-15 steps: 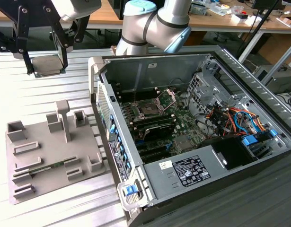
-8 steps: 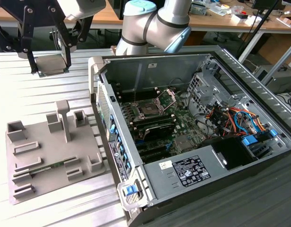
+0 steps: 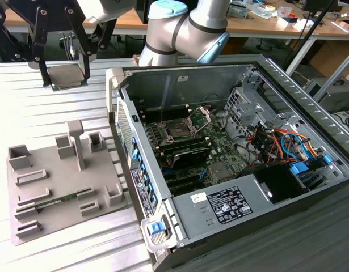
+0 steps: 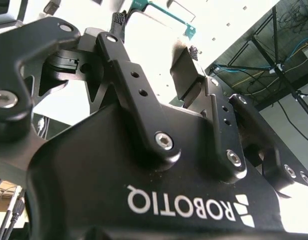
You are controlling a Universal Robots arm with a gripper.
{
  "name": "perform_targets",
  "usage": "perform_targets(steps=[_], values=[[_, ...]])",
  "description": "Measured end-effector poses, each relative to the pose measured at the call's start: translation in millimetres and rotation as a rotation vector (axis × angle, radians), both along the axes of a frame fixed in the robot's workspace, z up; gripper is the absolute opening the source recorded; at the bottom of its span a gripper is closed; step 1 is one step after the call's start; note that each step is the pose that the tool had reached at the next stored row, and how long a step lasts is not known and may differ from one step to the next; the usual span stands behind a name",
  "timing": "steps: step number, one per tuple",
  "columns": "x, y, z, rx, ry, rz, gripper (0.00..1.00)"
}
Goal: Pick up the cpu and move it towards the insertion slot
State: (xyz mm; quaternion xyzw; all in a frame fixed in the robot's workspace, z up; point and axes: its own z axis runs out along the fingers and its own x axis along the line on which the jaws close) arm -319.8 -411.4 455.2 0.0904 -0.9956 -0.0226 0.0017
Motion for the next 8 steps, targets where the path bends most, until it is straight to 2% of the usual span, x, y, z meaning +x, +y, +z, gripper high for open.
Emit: perform_targets(steps=[8], values=[[5.4, 1.6, -0.3, -0.0001, -0.0001, 0.0, 0.55]])
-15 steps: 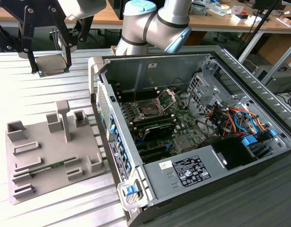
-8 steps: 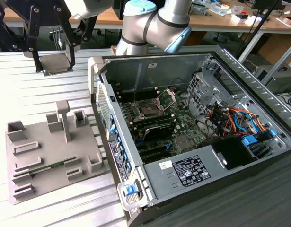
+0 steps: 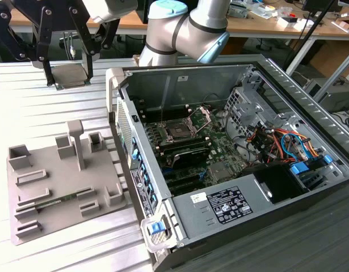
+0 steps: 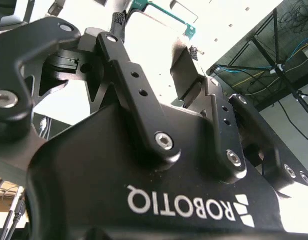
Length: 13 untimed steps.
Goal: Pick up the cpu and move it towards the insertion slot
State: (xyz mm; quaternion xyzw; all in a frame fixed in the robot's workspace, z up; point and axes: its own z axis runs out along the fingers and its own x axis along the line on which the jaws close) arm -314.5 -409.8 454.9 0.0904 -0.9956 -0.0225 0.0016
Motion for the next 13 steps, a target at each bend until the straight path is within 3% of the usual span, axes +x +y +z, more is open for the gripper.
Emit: perform_targets(steps=[13], values=[[9.8, 1.9, -0.4, -0.0003, 0.0001, 0.0, 0.55]])
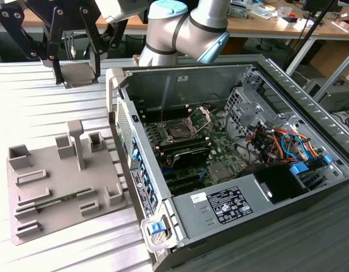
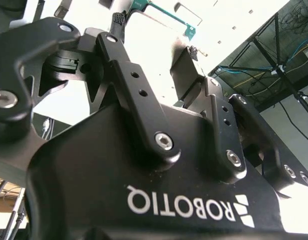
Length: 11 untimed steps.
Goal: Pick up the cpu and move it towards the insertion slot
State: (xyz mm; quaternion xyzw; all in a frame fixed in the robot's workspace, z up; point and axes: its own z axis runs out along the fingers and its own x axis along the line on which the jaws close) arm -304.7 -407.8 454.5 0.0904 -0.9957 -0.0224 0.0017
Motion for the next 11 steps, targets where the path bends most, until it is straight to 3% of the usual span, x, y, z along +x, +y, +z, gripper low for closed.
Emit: perform_targets(steps=[11], values=[[8.5, 1.8, -0.5, -0.0007, 0.0, 0.0, 0.55]])
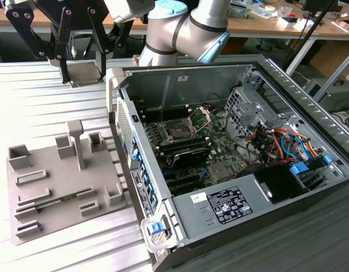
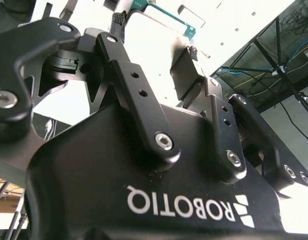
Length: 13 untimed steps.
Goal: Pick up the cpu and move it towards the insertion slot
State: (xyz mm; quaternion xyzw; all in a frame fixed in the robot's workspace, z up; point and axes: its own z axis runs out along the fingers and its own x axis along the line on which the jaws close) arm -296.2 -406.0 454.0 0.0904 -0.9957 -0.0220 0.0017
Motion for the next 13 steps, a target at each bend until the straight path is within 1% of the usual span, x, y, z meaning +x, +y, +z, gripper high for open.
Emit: perform_targets(steps=[3, 10, 13], values=[[2.0, 0.7, -0.2, -0.0003, 0.0, 0.0, 0.55], [8.3, 4.7, -1.1, -0.0005, 0.0, 0.0, 0.55], [10.8, 5.7, -1.5, -0.0005, -0.0001, 0.0, 0.55]])
